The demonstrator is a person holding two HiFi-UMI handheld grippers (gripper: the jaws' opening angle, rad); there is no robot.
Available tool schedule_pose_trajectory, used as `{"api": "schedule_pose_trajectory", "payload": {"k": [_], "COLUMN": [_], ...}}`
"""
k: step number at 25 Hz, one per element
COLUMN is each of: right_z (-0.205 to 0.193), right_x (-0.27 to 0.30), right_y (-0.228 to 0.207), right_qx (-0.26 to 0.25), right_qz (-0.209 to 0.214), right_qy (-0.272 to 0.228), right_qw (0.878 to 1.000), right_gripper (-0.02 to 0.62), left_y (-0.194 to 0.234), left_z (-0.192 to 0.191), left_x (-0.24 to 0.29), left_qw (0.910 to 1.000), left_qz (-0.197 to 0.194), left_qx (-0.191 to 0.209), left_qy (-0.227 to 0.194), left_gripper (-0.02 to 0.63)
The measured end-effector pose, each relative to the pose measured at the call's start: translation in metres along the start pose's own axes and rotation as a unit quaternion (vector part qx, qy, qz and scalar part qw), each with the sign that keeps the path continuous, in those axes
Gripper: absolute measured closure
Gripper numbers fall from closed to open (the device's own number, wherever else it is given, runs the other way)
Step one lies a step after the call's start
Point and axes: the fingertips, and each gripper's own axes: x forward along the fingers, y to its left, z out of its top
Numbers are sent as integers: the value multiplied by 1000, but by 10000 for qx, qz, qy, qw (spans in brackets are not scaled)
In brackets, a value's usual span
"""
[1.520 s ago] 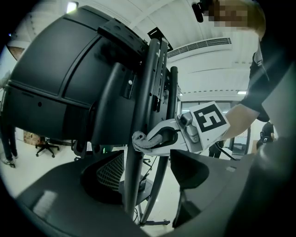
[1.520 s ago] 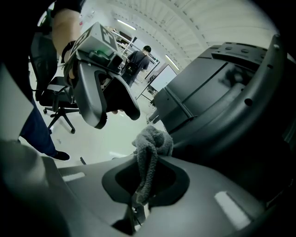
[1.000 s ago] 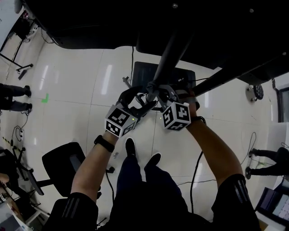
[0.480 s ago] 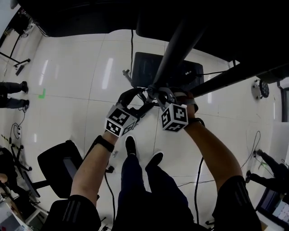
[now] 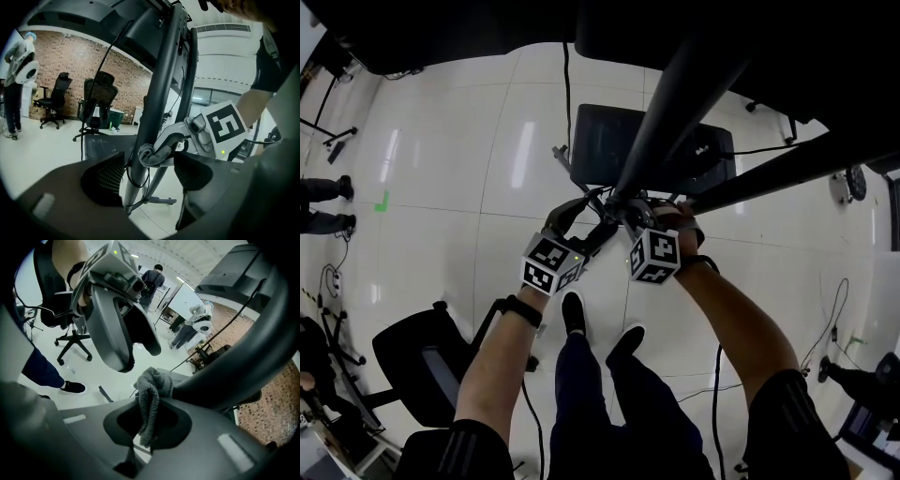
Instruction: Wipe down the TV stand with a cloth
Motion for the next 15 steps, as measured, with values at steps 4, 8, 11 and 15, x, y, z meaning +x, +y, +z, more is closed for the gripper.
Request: {"api": "schedule_pose_trajectory", "payload": {"k": [4,8,11,15], "right_z": [-12,-21,-15,4], "right_x": [23,37,27,-17], "right_y": [16,28,24,5], "right_qx": [-14,126,623,1061], "right_qz": [61,173,228,-36], "right_qy": [98,166,2,-500], "right_qw": [9999,9996,9978,9931], "right_gripper": [574,574,574,574], "left_y": [6,4,-5,-27], "left_z": [-27,-39,-35,-15], "left_x": [8,12,8,-4], "left_qw": [9998,9995,9995,9994], "left_qz": [41,69,50,-1], "left_qx": [-69,-155,-50,169], "left_qy": [176,248,302,312], "left_gripper": [252,250,249,249]}}
